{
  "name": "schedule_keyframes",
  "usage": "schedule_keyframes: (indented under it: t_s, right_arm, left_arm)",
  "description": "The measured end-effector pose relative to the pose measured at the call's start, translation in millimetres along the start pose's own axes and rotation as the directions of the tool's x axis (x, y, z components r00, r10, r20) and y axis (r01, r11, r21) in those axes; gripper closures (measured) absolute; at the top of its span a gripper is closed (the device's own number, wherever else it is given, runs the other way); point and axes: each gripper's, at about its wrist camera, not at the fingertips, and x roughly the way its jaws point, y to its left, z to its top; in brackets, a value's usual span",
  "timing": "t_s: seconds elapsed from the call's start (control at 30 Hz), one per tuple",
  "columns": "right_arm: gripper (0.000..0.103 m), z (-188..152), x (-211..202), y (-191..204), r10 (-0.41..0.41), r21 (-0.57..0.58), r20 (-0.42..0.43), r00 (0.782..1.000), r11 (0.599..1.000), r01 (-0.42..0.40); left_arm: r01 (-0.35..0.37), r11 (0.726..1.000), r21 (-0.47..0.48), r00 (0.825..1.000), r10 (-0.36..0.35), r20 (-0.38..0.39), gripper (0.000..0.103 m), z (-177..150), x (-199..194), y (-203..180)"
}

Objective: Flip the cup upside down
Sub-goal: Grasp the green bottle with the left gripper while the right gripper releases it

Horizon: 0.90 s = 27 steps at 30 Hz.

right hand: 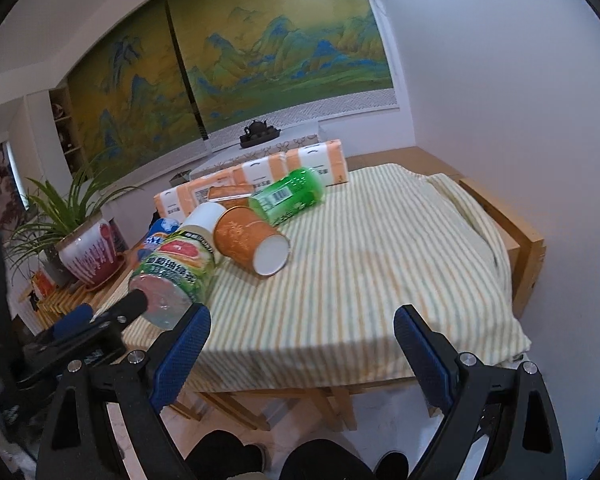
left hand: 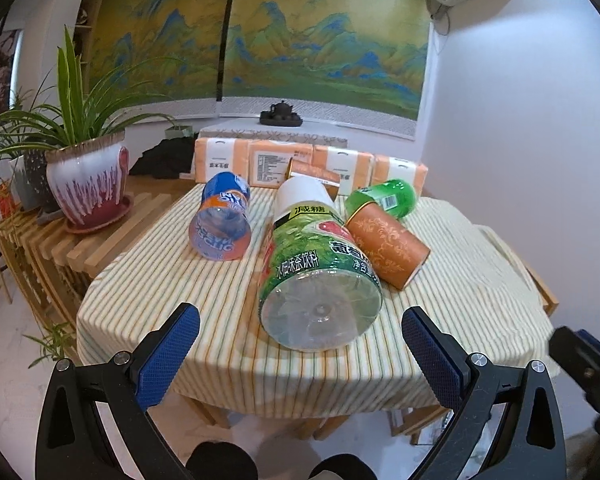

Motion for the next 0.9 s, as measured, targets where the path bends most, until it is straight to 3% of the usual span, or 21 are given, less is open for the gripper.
schedule_keyframes:
  t_s: [0.63,0.9]
  right_arm:
    - [0.012,0.8,2.4,-33.0,-0.012,0.038,-0.002,1.0,0.999,0.012]
    - [0.012,1.1,8.7,-41.4,-0.019,0.063,-0.016,1.0,0.998,0.02]
  left_arm:
    - [-0.147,0.989,0.026,0.987,0.144,0.076,0.001,-8.6,41.8,-23.1]
    - [-0.145,0.988,0.053,0.987,0.14,0.081,0.001,-17.1,49.9,-32.8]
